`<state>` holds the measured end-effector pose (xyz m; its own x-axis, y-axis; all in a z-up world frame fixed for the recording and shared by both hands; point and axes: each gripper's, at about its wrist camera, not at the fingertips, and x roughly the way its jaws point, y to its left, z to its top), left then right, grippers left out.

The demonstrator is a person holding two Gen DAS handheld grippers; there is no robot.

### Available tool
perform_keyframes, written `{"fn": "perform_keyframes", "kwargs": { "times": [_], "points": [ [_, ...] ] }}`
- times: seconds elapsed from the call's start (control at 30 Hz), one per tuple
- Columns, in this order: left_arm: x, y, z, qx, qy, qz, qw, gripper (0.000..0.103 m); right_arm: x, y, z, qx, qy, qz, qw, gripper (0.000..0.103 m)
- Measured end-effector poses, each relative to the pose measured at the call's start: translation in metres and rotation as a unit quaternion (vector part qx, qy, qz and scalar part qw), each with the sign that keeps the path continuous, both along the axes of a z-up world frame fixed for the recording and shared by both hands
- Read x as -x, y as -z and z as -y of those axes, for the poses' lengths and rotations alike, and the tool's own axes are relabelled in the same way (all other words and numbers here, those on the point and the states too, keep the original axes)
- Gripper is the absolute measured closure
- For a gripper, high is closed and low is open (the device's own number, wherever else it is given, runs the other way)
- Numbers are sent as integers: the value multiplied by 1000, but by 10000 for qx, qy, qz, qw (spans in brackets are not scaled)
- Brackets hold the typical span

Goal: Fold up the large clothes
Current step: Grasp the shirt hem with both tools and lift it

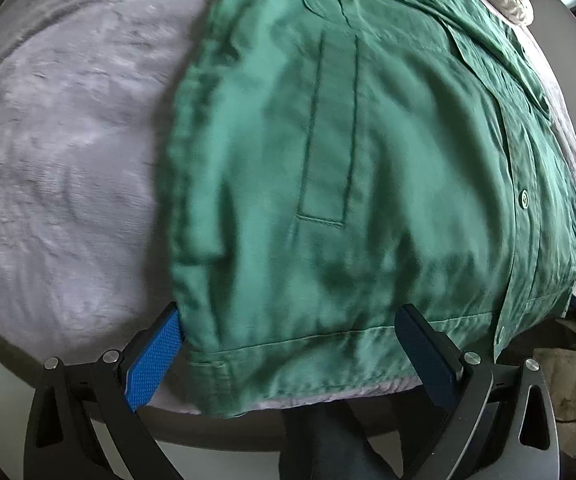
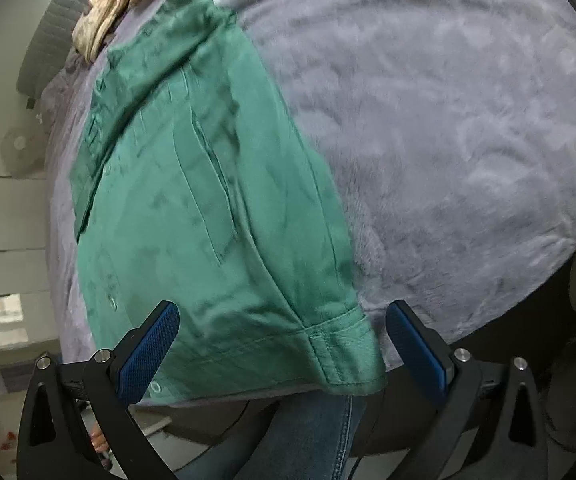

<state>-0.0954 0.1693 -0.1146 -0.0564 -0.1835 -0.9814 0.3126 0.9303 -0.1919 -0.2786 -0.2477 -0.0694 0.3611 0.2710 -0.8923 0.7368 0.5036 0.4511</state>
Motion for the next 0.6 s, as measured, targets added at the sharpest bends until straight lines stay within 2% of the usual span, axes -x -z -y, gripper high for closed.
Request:
{"fn": "perform_keyframes", "kwargs": {
  "times": [0.1,0.17,0.27,0.37,0.4,0.5,0.53,0.57,0.6],
  "points": [
    [-2,6,5,-80,61,-33,9999,0,-3,15,-4,-250,-167,-109,9995,0],
    [-4,5,3,14,38,-53,10000,0,-6,15,-10,-356,-314,-34,9989,0],
    [-11,6,-3,175,20,-118,9998,0,-11,4,-17,-732,-470,550,9947,0],
    [-10,18,-10,254,1,-396,9989,0,-12,-5,-18,-1262,-451,1217,9835,0],
    [-10,20,-10,219,40,-376,9990,0,-12,-3,-16,-1341,-404,1242,9823,0],
    [-10,19,-5,172,122,-292,9993,2,-6,13,-11,-1212,-238,792,9892,0],
    [-10,17,-3,174,121,-243,9995,13,-4,21,-11,-1261,-173,681,9895,0],
    [-8,16,0,88,138,-195,9997,19,-3,24,-13,-1299,-132,616,9895,2],
    [-7,15,1,-6,178,-155,9997,32,-2,26,-15,-1317,-81,575,9896,7]
  ]
}}
